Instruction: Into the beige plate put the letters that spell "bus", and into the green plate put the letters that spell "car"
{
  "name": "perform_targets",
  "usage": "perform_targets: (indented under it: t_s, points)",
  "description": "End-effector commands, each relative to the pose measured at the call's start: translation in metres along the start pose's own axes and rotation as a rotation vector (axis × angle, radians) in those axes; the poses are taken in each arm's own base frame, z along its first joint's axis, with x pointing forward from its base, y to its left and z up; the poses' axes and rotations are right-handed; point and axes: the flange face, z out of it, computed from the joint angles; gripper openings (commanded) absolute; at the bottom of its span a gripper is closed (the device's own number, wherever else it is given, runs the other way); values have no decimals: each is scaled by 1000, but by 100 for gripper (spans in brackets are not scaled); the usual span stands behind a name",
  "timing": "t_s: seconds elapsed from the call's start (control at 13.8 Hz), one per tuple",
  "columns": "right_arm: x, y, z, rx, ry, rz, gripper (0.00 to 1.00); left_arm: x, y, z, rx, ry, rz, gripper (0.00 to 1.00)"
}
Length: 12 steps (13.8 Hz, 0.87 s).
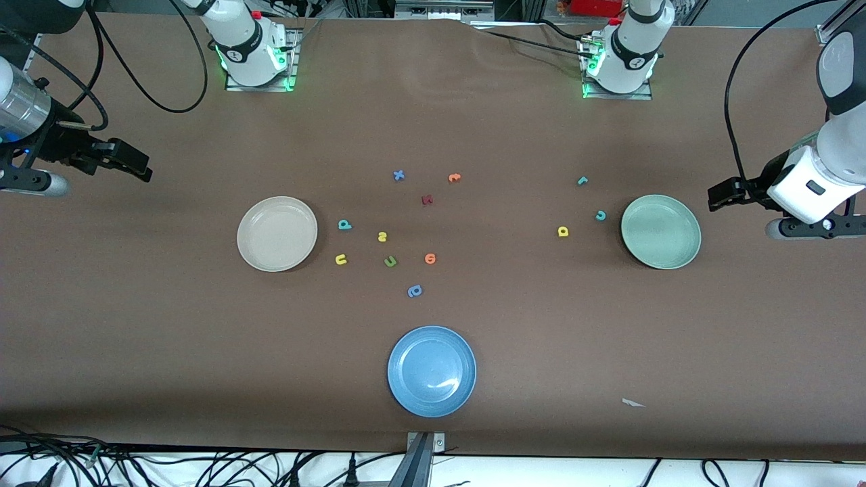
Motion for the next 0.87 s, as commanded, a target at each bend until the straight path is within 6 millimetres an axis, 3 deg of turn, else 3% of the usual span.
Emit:
perform_targets:
  t_s: [0.0,0.8]
  points:
    - [-3,-1,-3,7,8,-6,100,2,3,-3,29,-8,7,100]
    - [-3,-1,-2,7,6,-5,100,1,11,3,21,-32,12,100]
